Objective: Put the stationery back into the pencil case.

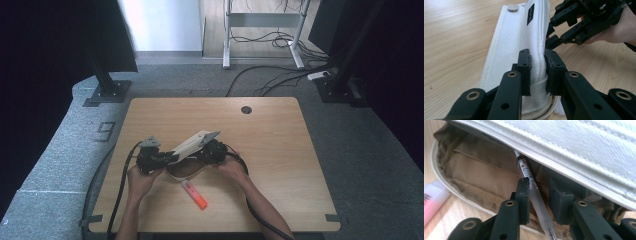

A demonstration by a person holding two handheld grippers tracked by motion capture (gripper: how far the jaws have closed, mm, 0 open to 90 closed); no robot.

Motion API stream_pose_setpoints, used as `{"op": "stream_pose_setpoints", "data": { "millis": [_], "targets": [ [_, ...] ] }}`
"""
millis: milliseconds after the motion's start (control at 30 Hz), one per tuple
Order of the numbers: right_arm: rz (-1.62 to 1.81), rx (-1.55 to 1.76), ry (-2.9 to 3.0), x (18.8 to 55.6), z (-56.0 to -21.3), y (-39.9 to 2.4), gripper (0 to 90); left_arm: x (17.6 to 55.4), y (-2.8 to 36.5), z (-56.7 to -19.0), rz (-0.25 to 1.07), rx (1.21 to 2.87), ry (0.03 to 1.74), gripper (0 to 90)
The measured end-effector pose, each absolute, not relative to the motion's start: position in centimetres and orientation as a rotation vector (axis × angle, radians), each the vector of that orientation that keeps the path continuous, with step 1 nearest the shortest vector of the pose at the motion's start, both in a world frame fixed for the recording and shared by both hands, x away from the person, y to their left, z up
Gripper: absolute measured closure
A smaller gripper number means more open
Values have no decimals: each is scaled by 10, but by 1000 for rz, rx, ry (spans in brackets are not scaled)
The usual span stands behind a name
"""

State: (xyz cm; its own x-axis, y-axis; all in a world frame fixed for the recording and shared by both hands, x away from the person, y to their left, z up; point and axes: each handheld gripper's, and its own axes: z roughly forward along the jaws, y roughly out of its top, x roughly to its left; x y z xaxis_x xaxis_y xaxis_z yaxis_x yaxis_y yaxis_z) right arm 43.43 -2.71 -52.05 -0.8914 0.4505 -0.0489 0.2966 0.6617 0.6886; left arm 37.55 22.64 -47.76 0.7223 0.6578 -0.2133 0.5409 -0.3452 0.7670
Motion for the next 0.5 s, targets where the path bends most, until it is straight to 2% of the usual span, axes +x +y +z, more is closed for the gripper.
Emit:
{"op": "stream_pose_setpoints", "data": {
  "millis": [233,500],
  "targets": [
    [1014,626,2660,436,-521,-34,584,376,227,-478,164,2031,911,757],
    [979,641,2657,435,-523,-49,583,376,227,-478,160,2033,914,757]
  ]
}}
